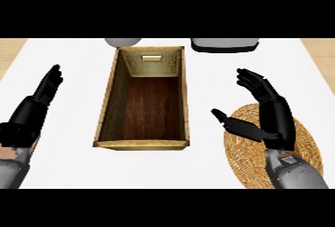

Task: Pick the croissant from the placemat and place it in the basket

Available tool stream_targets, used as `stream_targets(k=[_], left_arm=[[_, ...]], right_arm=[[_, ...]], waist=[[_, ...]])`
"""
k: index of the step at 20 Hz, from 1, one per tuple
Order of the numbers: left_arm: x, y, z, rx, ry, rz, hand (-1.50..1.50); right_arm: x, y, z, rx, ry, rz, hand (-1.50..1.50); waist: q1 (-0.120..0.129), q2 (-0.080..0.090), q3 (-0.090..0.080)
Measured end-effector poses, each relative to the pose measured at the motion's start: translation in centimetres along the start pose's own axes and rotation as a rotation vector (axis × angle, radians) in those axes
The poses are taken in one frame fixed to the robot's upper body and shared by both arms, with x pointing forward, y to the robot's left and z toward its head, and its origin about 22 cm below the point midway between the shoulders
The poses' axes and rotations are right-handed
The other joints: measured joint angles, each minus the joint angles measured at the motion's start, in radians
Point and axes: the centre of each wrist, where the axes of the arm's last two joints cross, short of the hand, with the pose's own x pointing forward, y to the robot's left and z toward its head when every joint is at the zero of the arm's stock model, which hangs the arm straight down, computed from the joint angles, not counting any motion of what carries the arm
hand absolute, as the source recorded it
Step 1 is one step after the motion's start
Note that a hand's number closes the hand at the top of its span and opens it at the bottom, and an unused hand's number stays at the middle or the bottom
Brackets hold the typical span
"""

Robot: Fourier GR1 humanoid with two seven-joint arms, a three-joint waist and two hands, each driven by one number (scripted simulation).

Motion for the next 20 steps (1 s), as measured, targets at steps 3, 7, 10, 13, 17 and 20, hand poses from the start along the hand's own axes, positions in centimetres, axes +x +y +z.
stream_targets(k=[3, 7, 10, 13, 17, 20], left_arm=[[0.2, 0.2, -0.1, 0.003, 0.004, -0.007, 0.00], [0.2, 0.0, -0.2, 0.001, 0.006, -0.012, 0.00], [0.5, 0.1, -0.4, -0.002, -0.001, -0.017, 0.00], [0.7, -0.4, -0.5, -0.010, -0.006, -0.013, 0.00], [0.8, -0.5, -0.6, -0.015, -0.010, -0.006, 0.00], [0.8, -0.7, -0.7, -0.021, -0.011, -0.007, 0.00]], right_arm=[[0.7, -3.0, -1.1, -0.034, 0.044, 0.249, -1.50], [2.5, -7.0, -2.6, 0.029, 0.157, 0.581, -1.50], [4.5, -8.6, -3.2, 0.154, 0.262, 0.792, -1.50], [7.0, -9.4, -3.8, 0.296, 0.374, 0.937, -1.50], [10.6, -10.3, -4.5, 0.452, 0.520, 1.030, -1.50], [12.9, -10.4, -4.9, 0.533, 0.599, 1.057, -1.50]], waist=[[-0.010, -0.003, -0.004], [-0.015, -0.005, -0.009], [-0.008, -0.004, -0.009], [0.000, -0.002, -0.007], [0.007, 0.001, -0.003], [0.011, 0.004, -0.001]])
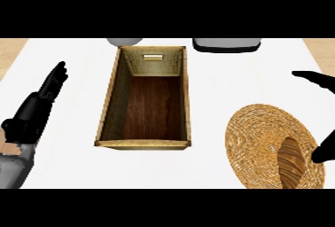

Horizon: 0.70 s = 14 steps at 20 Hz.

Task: Pick the croissant from the placemat and place it in the basket

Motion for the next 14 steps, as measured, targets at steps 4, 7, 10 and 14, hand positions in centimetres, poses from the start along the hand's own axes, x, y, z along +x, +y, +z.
stream_targets(k=[4, 7, 10, 14], left_arm=[[0.1, 0.6, -0.3, 0.003, -0.004, -0.001, 0.00], [0.3, 0.3, -0.6, -0.006, -0.005, 0.003, 0.00], [0.3, -0.4, -0.5, 0.002, -0.009, 0.005, 0.00], [0.2, 0.3, -0.7, 0.002, -0.008, 0.004, 0.00]], right_arm=[[-0.4, -1.1, 1.0, 0.070, 0.018, -0.002, -1.50], [-1.0, -1.5, 0.9, 0.097, 0.030, -0.006, -1.50], [-1.3, -0.8, 0.5, 0.126, 0.038, 0.006, -1.50], [-2.2, 0.6, -0.6, 0.157, 0.060, 0.035, -1.50]], waist=[[0.000, 0.002, 0.002], [0.003, 0.004, 0.004], [0.005, 0.004, 0.004], [0.007, 0.005, 0.005]])
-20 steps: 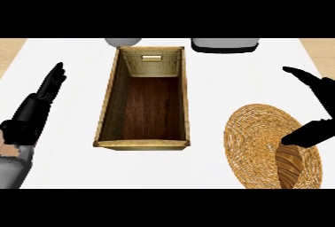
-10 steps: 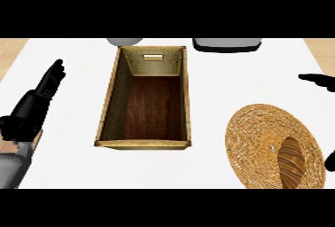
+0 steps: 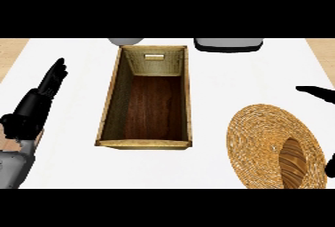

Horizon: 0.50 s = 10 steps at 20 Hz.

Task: Pick the croissant from the placemat and place it in the basket

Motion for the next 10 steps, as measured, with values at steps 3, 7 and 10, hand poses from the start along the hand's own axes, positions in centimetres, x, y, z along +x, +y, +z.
stream_targets(k=[3, 7, 10], left_arm=[[-0.1, 0.1, 0.0, -0.002, -0.001, 0.002, 0.00], [-0.6, 0.0, 0.5, -0.007, -0.006, 0.001, 0.00], [-0.6, 0.0, 0.4, -0.003, -0.003, -0.001, 0.00]], right_arm=[[-0.9, 1.1, -1.3, 0.040, 0.032, 0.030, -1.50], [-1.6, 2.8, -2.9, 0.088, 0.068, 0.054, -1.50], [-1.6, 3.9, -3.9, 0.102, 0.087, 0.063, -1.50]], waist=[[0.001, 0.001, 0.000], [0.002, 0.001, 0.000], [0.002, 0.001, 0.000]])
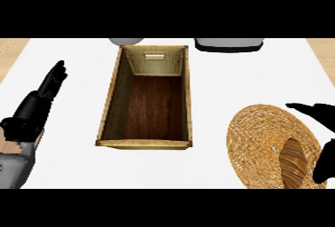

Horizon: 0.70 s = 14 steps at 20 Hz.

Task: Pick the croissant from the placemat and place it in the basket

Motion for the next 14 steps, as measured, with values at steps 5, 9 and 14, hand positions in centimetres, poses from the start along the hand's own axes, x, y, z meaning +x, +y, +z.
stream_targets(k=[5, 9, 14], left_arm=[[0.4, -0.3, -0.1, 0.002, 0.000, 0.000, 0.00], [0.6, -0.2, -0.1, 0.001, 0.000, 0.000, 0.00], [0.3, -0.6, 0.0, -0.001, 0.005, 0.004, 0.00]], right_arm=[[-0.7, 1.5, -1.4, -0.001, 0.031, 0.015, -1.50], [-1.2, 3.2, -2.1, -0.009, 0.037, 0.021, -1.50], [-2.2, 4.3, -3.2, -0.032, 0.020, 0.025, -1.50]], waist=[[-0.002, 0.000, 0.000], [-0.004, -0.001, 0.000], [-0.003, -0.001, 0.000]])
